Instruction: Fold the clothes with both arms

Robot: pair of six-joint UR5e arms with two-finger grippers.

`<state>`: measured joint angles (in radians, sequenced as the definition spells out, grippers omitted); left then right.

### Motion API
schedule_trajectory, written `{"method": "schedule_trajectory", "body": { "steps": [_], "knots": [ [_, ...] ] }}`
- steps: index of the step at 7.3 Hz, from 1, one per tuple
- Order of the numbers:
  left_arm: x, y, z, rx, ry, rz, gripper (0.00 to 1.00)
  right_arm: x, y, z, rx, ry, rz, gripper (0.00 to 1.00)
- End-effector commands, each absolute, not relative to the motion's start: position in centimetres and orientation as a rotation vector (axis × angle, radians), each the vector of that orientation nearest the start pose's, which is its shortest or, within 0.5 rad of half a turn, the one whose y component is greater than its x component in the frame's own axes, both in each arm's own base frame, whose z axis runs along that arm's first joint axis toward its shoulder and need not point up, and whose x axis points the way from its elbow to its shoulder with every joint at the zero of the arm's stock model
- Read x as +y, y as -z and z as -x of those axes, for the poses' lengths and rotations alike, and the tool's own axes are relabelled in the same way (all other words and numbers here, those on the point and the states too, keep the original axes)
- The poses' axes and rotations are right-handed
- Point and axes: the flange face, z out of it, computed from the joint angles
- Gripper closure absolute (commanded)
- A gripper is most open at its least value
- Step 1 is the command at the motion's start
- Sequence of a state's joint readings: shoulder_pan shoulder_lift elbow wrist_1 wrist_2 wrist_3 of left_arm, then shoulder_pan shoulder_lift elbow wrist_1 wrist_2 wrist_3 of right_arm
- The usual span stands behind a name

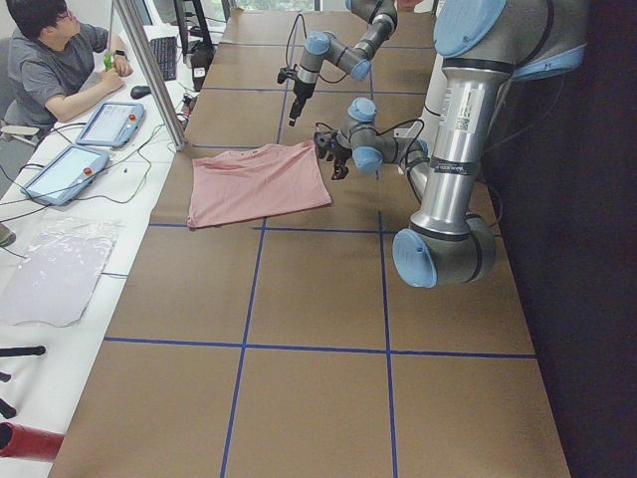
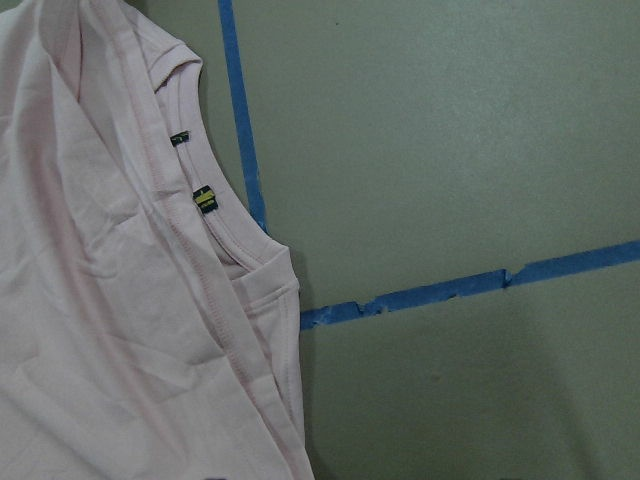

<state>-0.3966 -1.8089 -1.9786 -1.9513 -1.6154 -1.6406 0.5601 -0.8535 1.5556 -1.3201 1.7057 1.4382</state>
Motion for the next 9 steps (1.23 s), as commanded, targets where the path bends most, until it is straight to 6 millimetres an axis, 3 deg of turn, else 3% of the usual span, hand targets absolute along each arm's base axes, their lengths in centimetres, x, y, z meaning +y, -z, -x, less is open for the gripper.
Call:
{"method": "schedule_trajectory", "body": {
  "steps": [1, 6, 9],
  "knots": [
    [-32.2, -31.7, -47.0, 0.985, 0.4, -0.112, 0.26, -48.2, -20.2, 54.3, -0.947, -0.329, -0.208, 0.06],
    [-35.9, -35.8, -46.9, 0.88, 0.315, -0.203, 0.25, -48.2, -20.4, 54.3, -0.946, -0.331, -0.207, 0.05],
    [-36.5, -37.0, -47.0, 0.852, 0.295, -0.213, 0.25, -48.2, -20.4, 54.3, -0.946, -0.331, -0.207, 0.05]
  ]
}}
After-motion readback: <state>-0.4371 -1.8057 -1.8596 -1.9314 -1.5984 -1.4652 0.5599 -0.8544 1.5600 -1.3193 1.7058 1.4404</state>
